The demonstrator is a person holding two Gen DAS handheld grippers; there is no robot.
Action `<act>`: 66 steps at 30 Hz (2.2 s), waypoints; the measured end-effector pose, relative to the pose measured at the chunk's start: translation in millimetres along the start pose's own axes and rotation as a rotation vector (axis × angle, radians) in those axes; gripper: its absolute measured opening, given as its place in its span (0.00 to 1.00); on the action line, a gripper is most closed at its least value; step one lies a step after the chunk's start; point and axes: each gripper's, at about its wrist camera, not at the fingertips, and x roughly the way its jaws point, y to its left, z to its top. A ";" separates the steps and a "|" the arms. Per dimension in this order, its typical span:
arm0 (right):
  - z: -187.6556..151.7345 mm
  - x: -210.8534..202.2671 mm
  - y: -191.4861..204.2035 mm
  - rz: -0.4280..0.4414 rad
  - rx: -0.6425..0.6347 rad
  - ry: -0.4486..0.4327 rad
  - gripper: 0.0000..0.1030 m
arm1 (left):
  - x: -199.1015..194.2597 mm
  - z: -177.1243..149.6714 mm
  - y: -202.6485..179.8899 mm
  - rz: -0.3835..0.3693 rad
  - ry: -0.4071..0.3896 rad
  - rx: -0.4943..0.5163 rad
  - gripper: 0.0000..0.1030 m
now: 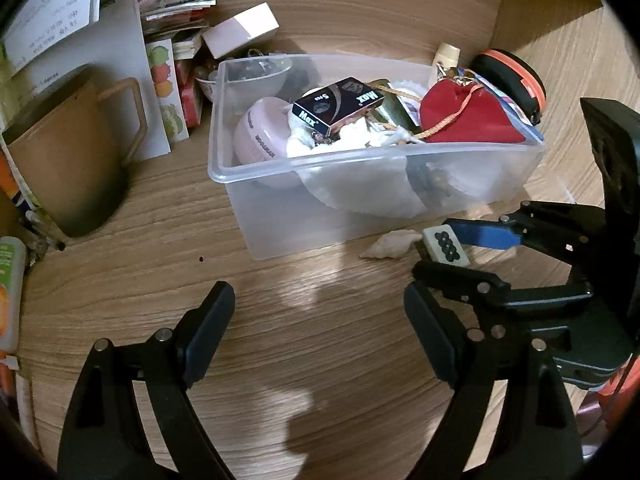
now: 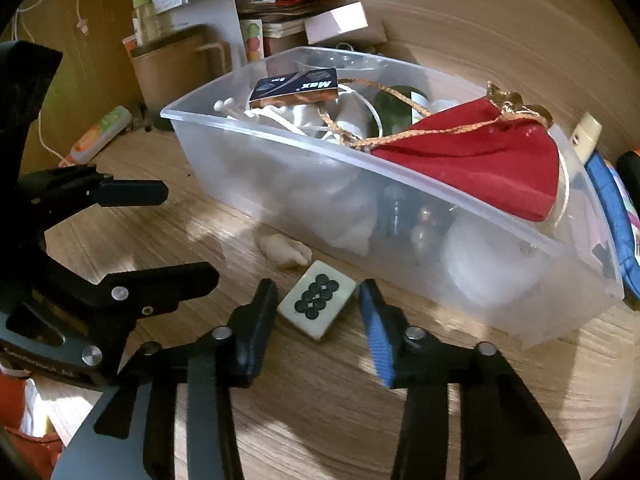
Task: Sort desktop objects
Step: 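Grasp the white dotted mahjong tile with the right gripper, then grasp the white seashell with the left gripper while the right lifts the tile toward the box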
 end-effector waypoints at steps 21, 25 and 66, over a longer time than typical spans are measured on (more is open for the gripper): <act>-30.6 -61.0 -53.9 0.055 0.048 -0.122 0.34 | 31.2 23.3 -49.6 0.062 0.035 -0.004 0.68; -33.9 -61.1 -58.1 0.076 0.049 -0.123 0.34 | 33.2 23.6 -51.5 0.090 0.032 -0.017 0.68; -20.5 -101.7 -57.0 0.014 0.071 -0.220 0.35 | -46.2 28.7 -58.4 0.121 -0.183 0.057 0.38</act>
